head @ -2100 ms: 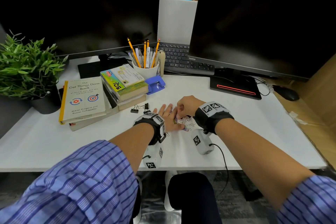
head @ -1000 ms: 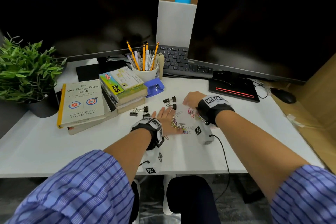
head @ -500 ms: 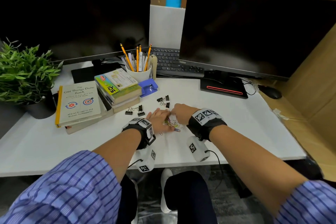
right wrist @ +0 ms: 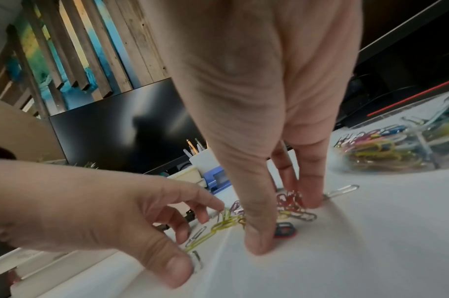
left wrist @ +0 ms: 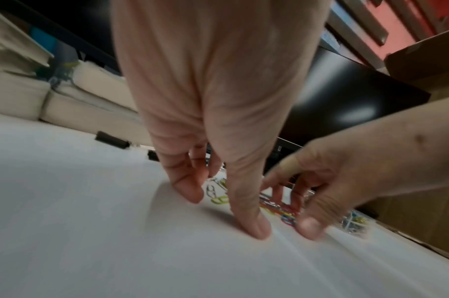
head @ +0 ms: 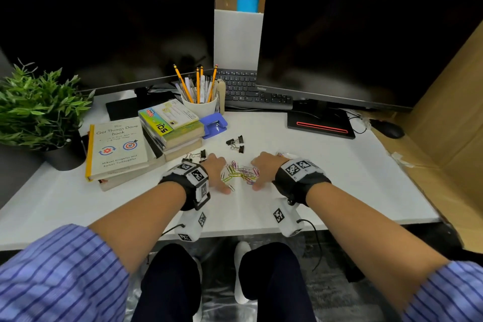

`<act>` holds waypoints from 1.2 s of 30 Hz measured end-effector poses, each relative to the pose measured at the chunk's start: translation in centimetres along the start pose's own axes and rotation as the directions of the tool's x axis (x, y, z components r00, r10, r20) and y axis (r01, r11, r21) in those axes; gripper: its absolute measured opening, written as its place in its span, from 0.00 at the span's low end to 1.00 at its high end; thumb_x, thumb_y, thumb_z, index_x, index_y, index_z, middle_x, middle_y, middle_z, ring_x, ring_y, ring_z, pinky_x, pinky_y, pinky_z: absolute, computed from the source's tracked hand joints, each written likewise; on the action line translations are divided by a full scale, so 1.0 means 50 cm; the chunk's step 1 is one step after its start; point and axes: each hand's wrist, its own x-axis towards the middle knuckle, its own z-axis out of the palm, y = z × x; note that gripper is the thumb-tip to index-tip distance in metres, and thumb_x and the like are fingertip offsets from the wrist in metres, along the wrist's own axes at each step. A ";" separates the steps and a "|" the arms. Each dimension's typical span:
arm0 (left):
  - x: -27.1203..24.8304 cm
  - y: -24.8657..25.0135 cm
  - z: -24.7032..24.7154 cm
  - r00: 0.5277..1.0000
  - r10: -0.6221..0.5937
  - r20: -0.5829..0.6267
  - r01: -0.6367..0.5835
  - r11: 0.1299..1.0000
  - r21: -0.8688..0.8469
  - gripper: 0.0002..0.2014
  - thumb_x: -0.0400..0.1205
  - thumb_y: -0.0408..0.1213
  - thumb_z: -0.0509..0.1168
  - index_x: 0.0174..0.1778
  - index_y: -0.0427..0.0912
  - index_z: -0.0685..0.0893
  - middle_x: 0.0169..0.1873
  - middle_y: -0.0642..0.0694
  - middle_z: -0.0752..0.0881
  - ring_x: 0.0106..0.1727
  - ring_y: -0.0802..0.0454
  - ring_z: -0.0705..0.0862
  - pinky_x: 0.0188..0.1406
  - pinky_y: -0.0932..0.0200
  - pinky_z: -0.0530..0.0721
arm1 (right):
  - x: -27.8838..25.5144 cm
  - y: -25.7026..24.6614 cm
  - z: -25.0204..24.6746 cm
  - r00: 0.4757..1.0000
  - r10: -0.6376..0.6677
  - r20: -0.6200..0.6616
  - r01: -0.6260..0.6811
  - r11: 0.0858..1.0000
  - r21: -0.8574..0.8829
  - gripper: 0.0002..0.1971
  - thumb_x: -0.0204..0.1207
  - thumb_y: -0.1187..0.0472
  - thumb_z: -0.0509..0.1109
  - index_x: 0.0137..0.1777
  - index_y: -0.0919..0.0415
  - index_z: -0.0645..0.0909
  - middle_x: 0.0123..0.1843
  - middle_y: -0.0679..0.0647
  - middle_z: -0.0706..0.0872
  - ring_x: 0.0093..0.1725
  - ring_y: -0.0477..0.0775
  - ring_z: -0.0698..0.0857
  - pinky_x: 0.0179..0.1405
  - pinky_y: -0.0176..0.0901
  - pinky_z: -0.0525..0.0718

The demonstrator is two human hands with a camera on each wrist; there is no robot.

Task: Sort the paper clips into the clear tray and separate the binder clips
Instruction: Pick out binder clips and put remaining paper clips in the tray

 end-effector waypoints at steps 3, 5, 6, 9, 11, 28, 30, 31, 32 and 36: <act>0.011 0.020 0.011 0.998 0.031 -0.051 -0.033 0.999 -0.024 0.42 0.71 0.51 0.75 0.77 0.39 0.64 0.71 0.39 0.68 0.71 0.40 0.74 0.72 0.45 0.75 | 0.004 -0.022 -0.002 0.998 -0.034 -0.060 0.039 0.994 0.098 0.34 0.69 0.52 0.77 0.74 0.61 0.72 0.70 0.60 0.76 0.68 0.60 0.77 0.60 0.43 0.75; 0.017 0.036 0.012 0.992 0.058 -0.111 -0.064 0.997 -0.051 0.37 0.72 0.47 0.75 0.73 0.38 0.69 0.68 0.38 0.73 0.67 0.40 0.77 0.67 0.48 0.78 | 0.005 -0.036 -0.002 0.990 -0.062 -0.129 0.081 0.986 0.144 0.28 0.70 0.58 0.76 0.71 0.61 0.76 0.66 0.61 0.81 0.65 0.60 0.80 0.55 0.39 0.75; 0.023 0.042 0.013 0.987 0.068 -0.143 -0.077 0.995 -0.061 0.34 0.71 0.45 0.75 0.71 0.36 0.71 0.66 0.37 0.76 0.66 0.39 0.79 0.64 0.49 0.80 | 0.005 -0.042 0.000 0.985 -0.068 -0.156 0.093 0.983 0.157 0.24 0.71 0.61 0.74 0.68 0.62 0.79 0.63 0.61 0.83 0.63 0.61 0.81 0.55 0.40 0.77; 0.041 0.057 0.017 0.980 0.064 -0.186 -0.078 0.995 -0.069 0.26 0.74 0.38 0.73 0.65 0.33 0.74 0.63 0.34 0.81 0.63 0.38 0.81 0.57 0.51 0.80 | 0.007 -0.042 0.005 0.975 -0.060 -0.216 0.108 0.970 0.218 0.14 0.71 0.64 0.73 0.58 0.64 0.83 0.57 0.61 0.87 0.59 0.61 0.84 0.51 0.39 0.77; 0.050 0.064 0.019 0.981 0.043 -0.191 -0.057 0.996 -0.068 0.23 0.77 0.36 0.69 0.65 0.32 0.74 0.63 0.33 0.81 0.64 0.37 0.81 0.57 0.51 0.79 | 0.011 -0.037 0.009 0.971 -0.055 -0.231 0.111 0.966 0.235 0.13 0.71 0.65 0.72 0.56 0.65 0.84 0.57 0.61 0.87 0.58 0.60 0.84 0.48 0.37 0.74; 0.086 0.057 0.048 0.939 0.029 -0.344 -0.162 0.917 -0.364 0.06 0.85 0.35 0.59 0.48 0.37 0.78 0.52 0.31 0.84 0.53 0.40 0.81 0.53 0.51 0.77 | 0.027 0.001 0.080 0.924 0.192 -0.331 0.171 0.567 0.806 0.13 0.79 0.65 0.65 0.36 0.49 0.76 0.42 0.55 0.86 0.48 0.62 0.91 0.55 0.56 0.88; 0.093 0.046 0.061 0.928 0.014 -0.373 -0.208 0.849 -0.486 0.06 0.85 0.36 0.60 0.44 0.39 0.76 0.42 0.35 0.81 0.45 0.46 0.78 0.45 0.55 0.74 | 0.026 -0.002 0.086 0.912 0.215 -0.350 0.183 0.552 0.814 0.10 0.79 0.64 0.65 0.38 0.51 0.76 0.41 0.55 0.86 0.48 0.63 0.91 0.54 0.57 0.86; 0.096 0.043 0.068 0.923 0.008 -0.384 -0.232 0.807 -0.543 0.06 0.85 0.36 0.60 0.45 0.38 0.78 0.41 0.37 0.80 0.44 0.48 0.77 0.44 0.57 0.72 | 0.024 -0.003 0.088 0.907 0.221 -0.360 0.194 0.539 0.820 0.07 0.80 0.64 0.65 0.40 0.53 0.77 0.41 0.55 0.87 0.48 0.63 0.91 0.53 0.57 0.85; 0.097 0.041 0.073 0.917 0.002 -0.398 -0.256 0.768 -0.587 0.07 0.85 0.36 0.60 0.46 0.37 0.80 0.41 0.39 0.80 0.44 0.48 0.77 0.45 0.58 0.72 | 0.026 -0.003 0.091 0.904 0.223 -0.365 0.203 0.527 0.825 0.05 0.80 0.63 0.65 0.43 0.56 0.77 0.42 0.55 0.87 0.48 0.63 0.91 0.52 0.55 0.85; 0.096 0.047 0.083 0.886 -0.080 -0.456 -0.287 0.677 -0.678 0.10 0.86 0.35 0.58 0.53 0.33 0.81 0.42 0.43 0.80 0.45 0.49 0.77 0.46 0.59 0.71 | 0.026 -0.004 0.092 0.892 0.239 -0.384 0.226 0.498 0.837 0.03 0.81 0.65 0.63 0.47 0.59 0.77 0.44 0.55 0.86 0.42 0.59 0.89 0.50 0.50 0.85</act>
